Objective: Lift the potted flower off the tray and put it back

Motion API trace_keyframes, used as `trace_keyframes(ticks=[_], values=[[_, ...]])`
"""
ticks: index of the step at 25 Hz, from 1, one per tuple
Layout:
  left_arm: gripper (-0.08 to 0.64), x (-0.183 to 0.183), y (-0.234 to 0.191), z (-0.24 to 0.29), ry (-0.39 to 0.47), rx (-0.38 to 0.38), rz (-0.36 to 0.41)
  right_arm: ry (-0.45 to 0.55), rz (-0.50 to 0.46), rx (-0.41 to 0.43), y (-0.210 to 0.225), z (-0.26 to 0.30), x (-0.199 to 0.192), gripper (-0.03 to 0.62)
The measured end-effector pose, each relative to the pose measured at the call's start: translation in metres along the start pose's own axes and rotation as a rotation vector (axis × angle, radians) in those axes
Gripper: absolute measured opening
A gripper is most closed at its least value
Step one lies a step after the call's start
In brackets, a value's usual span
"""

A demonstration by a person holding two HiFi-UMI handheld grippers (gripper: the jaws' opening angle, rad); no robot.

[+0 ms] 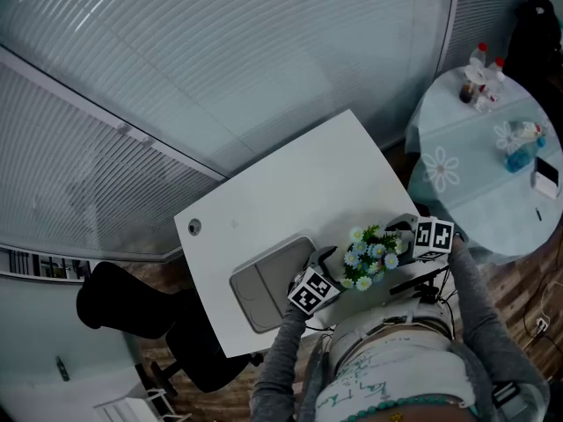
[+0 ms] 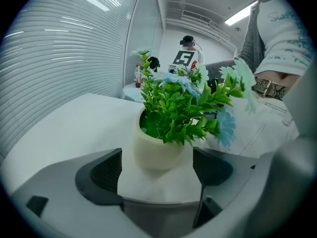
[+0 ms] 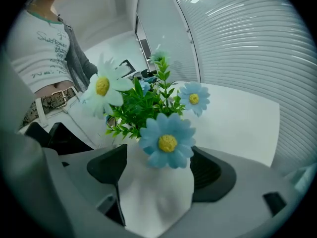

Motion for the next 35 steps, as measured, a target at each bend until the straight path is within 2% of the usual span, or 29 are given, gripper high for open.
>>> trace_keyframes(ticks=[12, 23, 28, 29, 30, 31, 32, 33, 35], values=[[0.446, -0.004, 0.013, -0.015, 0.035, 0.067, -0.051, 0.044, 0.068, -0.046, -0.005, -0.015, -0.004, 0.38], [0.445, -0.01, 0.036, -0.023, 0.077, 0.124, -0.148, 0.045, 0.095, -0.072, -0.02, -0.027, -0.009, 0.379], [0.44, -0.014, 0.046, -0.021, 0.083, 0.189, -0.179, 0.049, 0.108, -0.067, -0.026, -0.033, -0.011, 0.377], [0.427, -0.016, 0.048, -0.022, 0.091, 0.213, -0.185, 0.048, 0.108, -0.065, -0.027, -0.034, -0.011, 0.376], [0.379, -0.016, 0.051, -0.022, 0.106, 0.237, -0.194, 0.046, 0.107, -0.065, -0.028, -0.035, -0.011, 0.369], [0.283, -0.017, 0.054, -0.022, 0.126, 0.26, -0.208, 0.045, 0.105, -0.071, -0.028, -0.037, -0.012, 0.352], [0.197, -0.017, 0.057, -0.022, 0.143, 0.28, -0.226, 0.047, 0.102, -0.081, -0.028, -0.04, -0.012, 0.313], [0.146, -0.018, 0.06, -0.022, 0.153, 0.296, -0.249, 0.05, 0.099, -0.093, -0.027, -0.042, -0.013, 0.25], [0.103, -0.018, 0.067, -0.021, 0.163, 0.321, -0.299, 0.053, 0.087, -0.105, -0.026, -0.046, -0.013, 0.158]])
Point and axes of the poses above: the fingertips, and each gripper's own axes: z forward along the fingers, y to its right, x out of its top, the point moved 10 cm from there along -z, backward along the fingers, and after that the axes turned 8 degrees about -x, right-handed, at the moved point
